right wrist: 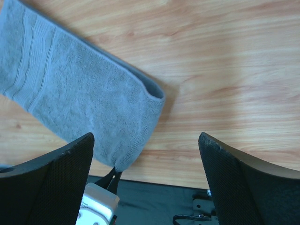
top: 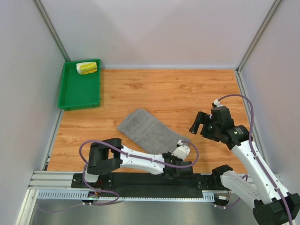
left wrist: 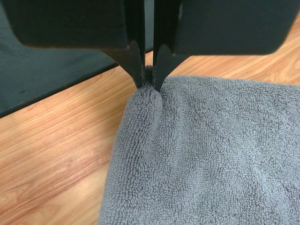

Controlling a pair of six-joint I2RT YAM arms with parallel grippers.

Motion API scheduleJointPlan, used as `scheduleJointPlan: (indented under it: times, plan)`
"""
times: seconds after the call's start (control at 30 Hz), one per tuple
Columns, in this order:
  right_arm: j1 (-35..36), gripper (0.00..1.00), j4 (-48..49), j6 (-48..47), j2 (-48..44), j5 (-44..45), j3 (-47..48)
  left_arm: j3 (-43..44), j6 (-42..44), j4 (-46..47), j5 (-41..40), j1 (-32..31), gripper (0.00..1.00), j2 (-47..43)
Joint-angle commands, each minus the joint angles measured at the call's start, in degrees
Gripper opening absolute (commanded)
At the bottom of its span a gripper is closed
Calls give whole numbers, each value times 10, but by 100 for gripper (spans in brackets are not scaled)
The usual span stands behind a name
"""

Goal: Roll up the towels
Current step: Fold the towel

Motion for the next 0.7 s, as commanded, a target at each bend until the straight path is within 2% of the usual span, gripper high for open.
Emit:
scheduleJointPlan:
  times: [0.0, 0.13, 0.23, 0.37, 0.67]
  plan:
    - [-2, 92, 26, 17, 8, -83, -28, -34, -17, 34, 22, 9, 0, -15]
    - [-2, 91, 47, 43, 22, -137, -70, -50, -24, 33, 20, 8, 0, -42]
    - [-1, 89, 51, 52, 40, -134, -98, -61, -30, 34, 15, 9, 0, -65]
    - [-1, 85, 102, 64, 58, -142, -132, -73, -35, 38, 11, 9, 0, -85]
    - [-2, 79, 188, 66, 155, -141, -145, -80, -43, 39, 9, 8, 0, -99]
